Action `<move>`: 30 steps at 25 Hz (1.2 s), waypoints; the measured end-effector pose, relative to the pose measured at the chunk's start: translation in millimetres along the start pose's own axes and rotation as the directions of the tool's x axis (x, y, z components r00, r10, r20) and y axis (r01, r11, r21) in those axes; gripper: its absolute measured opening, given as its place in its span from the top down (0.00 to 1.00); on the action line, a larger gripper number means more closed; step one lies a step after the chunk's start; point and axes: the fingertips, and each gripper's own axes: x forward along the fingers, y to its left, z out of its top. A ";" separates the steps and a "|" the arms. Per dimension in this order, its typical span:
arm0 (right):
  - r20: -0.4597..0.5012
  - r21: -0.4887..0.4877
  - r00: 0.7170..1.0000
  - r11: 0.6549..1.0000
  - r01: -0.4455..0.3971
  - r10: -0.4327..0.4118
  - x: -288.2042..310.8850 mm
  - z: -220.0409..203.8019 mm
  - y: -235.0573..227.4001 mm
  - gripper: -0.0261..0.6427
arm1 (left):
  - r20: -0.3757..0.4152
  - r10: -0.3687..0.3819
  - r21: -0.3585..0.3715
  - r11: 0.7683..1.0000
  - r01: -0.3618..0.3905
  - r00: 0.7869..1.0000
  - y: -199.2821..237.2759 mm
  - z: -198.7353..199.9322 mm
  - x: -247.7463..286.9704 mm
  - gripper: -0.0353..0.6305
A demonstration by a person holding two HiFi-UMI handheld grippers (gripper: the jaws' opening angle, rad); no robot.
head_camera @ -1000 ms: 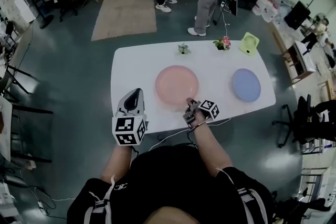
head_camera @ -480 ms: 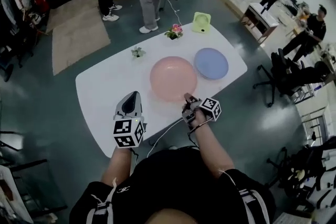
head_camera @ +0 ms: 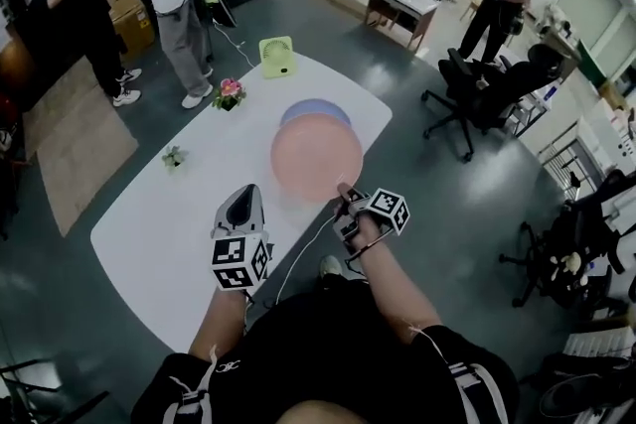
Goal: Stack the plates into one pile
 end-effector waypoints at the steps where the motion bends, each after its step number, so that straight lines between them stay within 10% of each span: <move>1: 0.009 0.003 1.000 1.000 0.001 -0.001 2.1 14.8 -2.7 0.84 | 0.002 -0.008 0.003 1.000 0.008 1.000 -8.4 1.3 14.4 0.93; 14: -0.039 0.044 0.998 0.998 0.044 -0.042 85.4 147.6 -16.3 0.83 | -0.008 0.018 0.048 0.999 -0.017 1.000 -75.1 17.3 151.9 0.93; 30: -0.129 -0.031 0.967 0.976 0.217 -0.219 182.9 173.9 -53.5 0.83 | -0.047 0.161 0.033 0.987 -0.159 0.986 -51.7 10.1 210.1 0.93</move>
